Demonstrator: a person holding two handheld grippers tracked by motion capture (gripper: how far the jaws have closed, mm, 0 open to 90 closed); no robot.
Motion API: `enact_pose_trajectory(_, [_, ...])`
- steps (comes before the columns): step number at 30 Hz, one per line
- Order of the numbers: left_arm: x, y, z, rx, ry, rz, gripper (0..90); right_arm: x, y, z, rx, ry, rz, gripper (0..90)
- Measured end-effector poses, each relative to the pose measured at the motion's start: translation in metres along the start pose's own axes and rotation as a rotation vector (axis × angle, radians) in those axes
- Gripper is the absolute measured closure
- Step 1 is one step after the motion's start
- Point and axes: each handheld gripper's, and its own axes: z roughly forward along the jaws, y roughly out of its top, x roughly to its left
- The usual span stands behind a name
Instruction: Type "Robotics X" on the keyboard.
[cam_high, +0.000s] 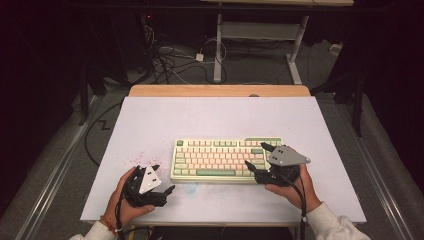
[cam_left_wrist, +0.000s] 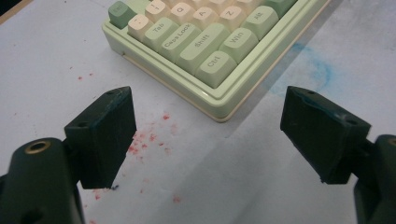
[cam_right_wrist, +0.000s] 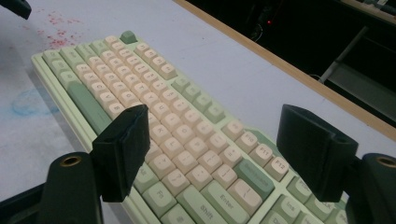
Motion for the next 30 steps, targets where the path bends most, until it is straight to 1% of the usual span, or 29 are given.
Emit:
enact_pose_trajectory(2, [0.001, 0.0, -0.001, -0.014, -0.018, -0.008, 17.9, 0.001, -0.003, -0.005, 0.001, -0.015, -0.008, 26.1])
enact_pose_trajectory(4, [0.002, 0.001, -0.002, -0.03, -0.017, -0.006, 18.7, 0.001, -0.006, -0.009, 0.001, -0.016, -0.009, 26.1])
enact_pose_trajectory(12, [0.001, 0.003, -0.005, -0.042, -0.04, -0.013, 32.2, 0.002, -0.02, -0.022, 0.002, -0.038, -0.007, 26.4])
enact_pose_trajectory(13, [0.001, 0.003, -0.005, -0.042, -0.056, -0.026, 34.6, 0.002, -0.022, -0.024, 0.002, -0.04, -0.003, 26.4])
enact_pose_trajectory(14, [0.002, 0.004, -0.005, -0.045, -0.066, -0.028, 38.0, 0.002, -0.024, -0.026, 0.003, -0.037, 0.006, 26.5])
enact_pose_trajectory(15, [0.002, 0.004, -0.005, -0.045, -0.074, -0.034, 39.5, 0.002, -0.026, -0.028, 0.006, -0.031, 0.016, 26.5])
enact_pose_trajectory(17, [0.002, 0.005, -0.005, -0.045, -0.089, -0.039, 46.4, 0.004, -0.031, -0.032, 0.013, -0.036, 0.01, 26.5])
enact_pose_trajectory(19, [0.003, 0.006, -0.005, -0.041, -0.105, -0.041, 51.4, 0.004, -0.035, -0.036, 0.016, -0.035, 0.016, 26.6])
enact_pose_trajectory(21, [0.003, 0.008, -0.005, -0.038, -0.112, -0.029, 58.0, 0.004, -0.039, -0.041, 0.022, -0.04, 0.013, 26.6])
enact_pose_trajectory(23, [0.001, 0.011, -0.005, -0.042, -0.115, -0.008, 66.8, 0.004, -0.041, -0.044, 0.026, -0.046, 0.012, 26.6])
enact_pose_trajectory(24, [0.0, 0.013, -0.005, -0.043, -0.116, -0.003, 72.0, 0.004, -0.042, -0.045, 0.026, -0.046, 0.011, 26.6])
enact_pose_trajectory(25, [-0.001, 0.016, -0.005, -0.043, -0.121, 0.0, 75.3, 0.004, -0.043, -0.046, 0.029, -0.047, 0.015, 26.6])
enact_pose_trajectory(27, [-0.002, 0.024, -0.004, -0.042, -0.128, 0.008, 81.1, 0.005, -0.046, -0.048, 0.032, -0.049, 0.008, 26.6])
enact_pose_trajectory(30, [-0.003, 0.038, -0.002, -0.027, -0.131, 0.018, 86.5, 0.007, -0.048, -0.048, 0.044, -0.056, -0.003, 26.5])
